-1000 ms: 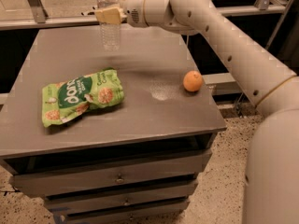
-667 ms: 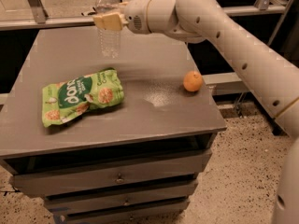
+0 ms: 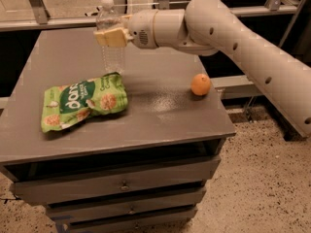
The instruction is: Move water bottle near green rice chip bag
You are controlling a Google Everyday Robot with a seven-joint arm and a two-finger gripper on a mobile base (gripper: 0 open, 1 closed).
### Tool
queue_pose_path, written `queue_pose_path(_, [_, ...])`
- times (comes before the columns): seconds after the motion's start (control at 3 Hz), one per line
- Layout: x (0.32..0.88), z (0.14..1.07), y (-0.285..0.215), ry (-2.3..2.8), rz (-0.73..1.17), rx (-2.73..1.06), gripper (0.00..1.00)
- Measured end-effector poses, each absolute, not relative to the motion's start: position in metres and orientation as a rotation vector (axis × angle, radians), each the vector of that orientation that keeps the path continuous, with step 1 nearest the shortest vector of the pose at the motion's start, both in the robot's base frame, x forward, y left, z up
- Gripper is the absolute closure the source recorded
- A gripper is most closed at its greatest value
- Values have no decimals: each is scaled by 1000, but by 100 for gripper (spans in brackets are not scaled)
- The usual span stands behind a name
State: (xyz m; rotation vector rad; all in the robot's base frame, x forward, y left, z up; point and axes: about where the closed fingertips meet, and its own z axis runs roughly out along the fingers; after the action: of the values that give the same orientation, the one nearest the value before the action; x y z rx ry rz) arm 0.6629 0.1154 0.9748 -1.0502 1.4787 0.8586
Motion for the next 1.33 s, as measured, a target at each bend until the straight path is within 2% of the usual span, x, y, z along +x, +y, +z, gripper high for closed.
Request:
queue_pose_path(1.0, [640, 946, 121, 1523, 857, -1113, 100])
queue_pose_path(1.33, [636, 941, 124, 1510, 843, -1136, 82])
